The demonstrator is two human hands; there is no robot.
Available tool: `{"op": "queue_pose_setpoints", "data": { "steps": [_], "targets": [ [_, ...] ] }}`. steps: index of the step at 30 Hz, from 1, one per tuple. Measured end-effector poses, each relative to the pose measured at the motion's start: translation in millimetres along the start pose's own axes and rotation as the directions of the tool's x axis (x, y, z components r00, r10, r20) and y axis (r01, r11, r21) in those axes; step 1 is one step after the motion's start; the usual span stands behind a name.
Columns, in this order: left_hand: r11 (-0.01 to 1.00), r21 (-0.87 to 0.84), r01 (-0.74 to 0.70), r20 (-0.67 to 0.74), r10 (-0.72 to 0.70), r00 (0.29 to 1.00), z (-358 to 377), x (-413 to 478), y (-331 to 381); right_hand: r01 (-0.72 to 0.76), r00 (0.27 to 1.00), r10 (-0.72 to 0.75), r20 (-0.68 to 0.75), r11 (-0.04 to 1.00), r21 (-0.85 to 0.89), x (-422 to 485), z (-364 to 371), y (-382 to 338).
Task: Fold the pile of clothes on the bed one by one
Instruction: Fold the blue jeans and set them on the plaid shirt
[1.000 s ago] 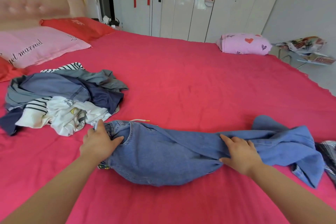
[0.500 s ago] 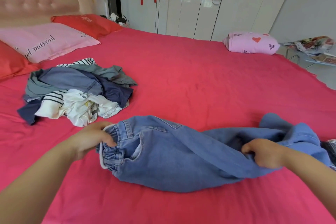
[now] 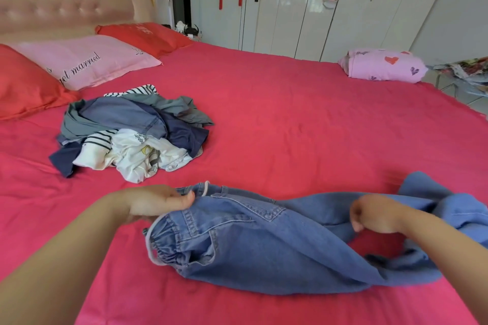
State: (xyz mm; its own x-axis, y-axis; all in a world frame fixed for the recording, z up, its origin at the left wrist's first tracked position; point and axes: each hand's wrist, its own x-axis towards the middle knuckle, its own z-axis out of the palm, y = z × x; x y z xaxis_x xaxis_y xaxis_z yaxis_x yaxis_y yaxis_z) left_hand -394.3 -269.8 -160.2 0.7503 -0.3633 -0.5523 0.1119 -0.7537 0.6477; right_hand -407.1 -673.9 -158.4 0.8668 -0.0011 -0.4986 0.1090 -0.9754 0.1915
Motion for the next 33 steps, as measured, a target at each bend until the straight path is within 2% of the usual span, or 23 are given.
{"op": "queue_pose_setpoints", "data": {
  "steps": [1,2,3,4,5,7,9,11,14,18,20,21,22,24,26,27,29,30,31,33],
  "targets": [
    [0.997,-0.071,-0.012,-0.156,0.001,0.988,0.5,7.1,-1.6,-0.025,0.989,0.029,-0.146,0.999,0.029,12.1,0.5,-0.8],
    [0.999,-0.051,-0.006,-0.364,-0.013,0.931,0.3,18.3,-5.4,-0.045,0.963,0.071,-0.261,0.994,0.104,23.2,1.9,-1.7],
    [1.0,0.021,0.017,-0.555,-0.003,0.832,1.1,29.1,-9.1,-0.042,0.939,0.096,-0.33,0.985,0.168,35.8,4.7,-2.8],
    [0.996,0.077,0.035,-0.655,0.024,0.755,2.6,39.6,-11.7,-0.018,0.93,0.088,-0.357,0.981,0.195,47.2,7.2,-5.2],
    [0.995,0.098,0.033,-0.676,0.042,0.736,2.3,47.3,-13.5,0.011,0.932,0.062,-0.356,0.98,0.2,58.2,10.9,-7.5],
    [0.992,0.122,0.03,-0.563,0.045,0.825,-1.4,59.6,-15.4,0.023,0.95,0.038,-0.31,0.981,0.191,75.0,19.9,-12.1],
    [0.966,0.24,0.097,-0.404,0.009,0.915,-5.6,71.4,-17.1,-0.039,0.967,0.072,-0.246,0.99,0.139,85.6,27.4,-13.3],
    [0.9,0.41,0.146,-0.334,-0.001,0.943,-8.3,79.0,-15.4,-0.059,0.963,0.069,-0.262,0.997,0.044,89.5,31.2,-8.0],
    [0.872,0.471,0.136,-0.444,0.101,0.89,-20.9,80.8,-7.9,-0.003,0.906,0.048,-0.421,0.994,0.105,86.4,26.6,10.8],
    [0.917,0.398,0.01,-0.672,0.284,0.684,-37.8,81.7,12.1,-0.015,0.827,0.127,-0.548,0.979,0.204,78.0,8.1,49.4],
    [0.927,0.372,-0.053,-0.722,0.324,0.612,-43.4,90.8,22.7,-0.047,0.792,0.202,-0.576,0.961,0.272,79.8,-1.6,64.8],
    [0.929,0.363,-0.064,-0.729,0.327,0.602,-43.8,98.6,26.9,-0.07,0.769,0.246,-0.59,0.95,0.305,82.8,-4.0,68.0],
    [0.93,0.362,-0.07,-0.721,0.326,0.611,-42.6,107.1,29.0,-0.102,0.755,0.28,-0.593,0.943,0.316,86.4,-4.7,67.7],
    [0.933,0.355,-0.05,-0.671,0.292,0.682,-36.6,124.0,30.5,-0.153,0.757,0.289,-0.586,0.951,0.27,95.7,1.5,57.7],
    [0.955,0.29,-0.068,-0.663,0.251,0.705,-30.3,133.4,27.2,-0.075,0.77,0.245,-0.589,0.952,0.298,101.6,12.7,45.4],
    [0.968,0.236,-0.09,-0.688,0.232,0.687,-29.2,132.1,24.4,-0.003,0.764,0.215,-0.608,0.944,0.33,101.5,17.6,41.5],
    [0.977,0.159,-0.141,-0.769,0.212,0.603,-29.6,121.2,14.8,0.128,0.725,0.166,-0.668,0.921,0.368,90.8,25.3,34.8],
    [0.975,0.131,-0.179,-0.78,0.213,0.588,-30.5,112.0,7.8,0.177,0.72,0.143,-0.679,0.908,0.38,80.7,29.3,31.3],
    [0.969,0.086,-0.233,-0.761,0.215,0.612,-30.8,101.3,-0.7,0.219,0.732,0.124,-0.67,0.889,0.403,67.7,33.2,26.5],
    [0.935,-0.075,-0.346,-0.635,0.222,0.74,-26.9,75.5,-10.7,0.256,0.808,0.103,-0.58,0.825,0.504,39.7,39.3,16.3]
  ]
}}
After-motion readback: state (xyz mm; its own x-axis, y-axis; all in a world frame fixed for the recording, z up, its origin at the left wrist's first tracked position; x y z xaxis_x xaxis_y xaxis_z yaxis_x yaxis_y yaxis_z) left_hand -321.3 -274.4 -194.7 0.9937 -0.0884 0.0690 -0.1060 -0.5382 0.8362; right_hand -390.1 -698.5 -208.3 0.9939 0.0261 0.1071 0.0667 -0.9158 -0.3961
